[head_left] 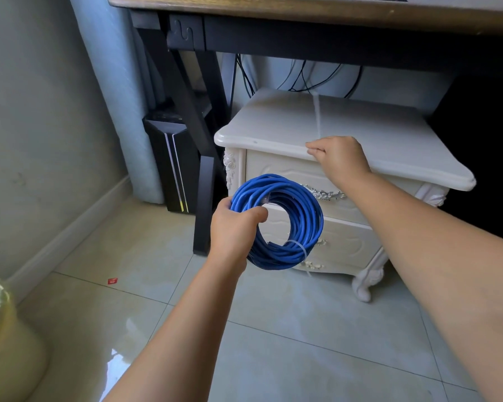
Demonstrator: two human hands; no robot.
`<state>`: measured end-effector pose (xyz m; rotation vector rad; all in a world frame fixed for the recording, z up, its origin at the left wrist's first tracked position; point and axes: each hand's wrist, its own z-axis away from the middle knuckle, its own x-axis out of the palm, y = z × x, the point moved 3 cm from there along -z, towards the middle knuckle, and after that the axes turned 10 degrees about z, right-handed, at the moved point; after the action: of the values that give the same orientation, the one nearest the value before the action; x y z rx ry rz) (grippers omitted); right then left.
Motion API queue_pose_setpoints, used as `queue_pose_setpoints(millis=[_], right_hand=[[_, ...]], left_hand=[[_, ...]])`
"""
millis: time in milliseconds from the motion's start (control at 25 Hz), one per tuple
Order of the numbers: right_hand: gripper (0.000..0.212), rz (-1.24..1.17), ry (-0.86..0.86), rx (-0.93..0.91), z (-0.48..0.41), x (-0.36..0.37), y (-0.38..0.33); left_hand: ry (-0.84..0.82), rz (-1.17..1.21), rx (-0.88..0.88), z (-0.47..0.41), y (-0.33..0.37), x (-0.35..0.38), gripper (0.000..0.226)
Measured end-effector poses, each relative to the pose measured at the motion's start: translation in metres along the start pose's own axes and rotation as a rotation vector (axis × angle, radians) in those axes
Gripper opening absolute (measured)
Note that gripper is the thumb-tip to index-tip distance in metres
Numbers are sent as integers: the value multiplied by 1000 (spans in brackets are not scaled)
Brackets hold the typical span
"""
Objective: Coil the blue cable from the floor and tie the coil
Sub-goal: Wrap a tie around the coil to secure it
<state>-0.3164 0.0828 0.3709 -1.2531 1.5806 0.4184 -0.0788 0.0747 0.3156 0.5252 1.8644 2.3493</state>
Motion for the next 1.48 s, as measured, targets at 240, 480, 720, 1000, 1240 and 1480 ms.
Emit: queue_pose_setpoints(millis=[240, 480, 720, 1000, 1240, 1480], right_hand=[[19, -783, 145, 193, 63, -58, -33], [19, -1210, -25, 278, 157, -104, -38], [21, -1225, -188, 350, 193, -96, -23], [21, -1094, -251, 303, 210, -87, -15], [22, -873, -157, 173, 216, -86, -12], [21, -712, -138, 69, 219, -87, -11]], left_hand=[[-14, 15, -21, 2, -1, -6, 18], [-43, 32, -34, 13, -4, -4, 17], [-125, 6, -43, 35, -9, 9, 22], [-238, 21, -71, 57, -17, 34, 21], [-322, 113, -273, 67, -32, 51, 24], [-527, 311, -427, 76, -34, 62, 16]])
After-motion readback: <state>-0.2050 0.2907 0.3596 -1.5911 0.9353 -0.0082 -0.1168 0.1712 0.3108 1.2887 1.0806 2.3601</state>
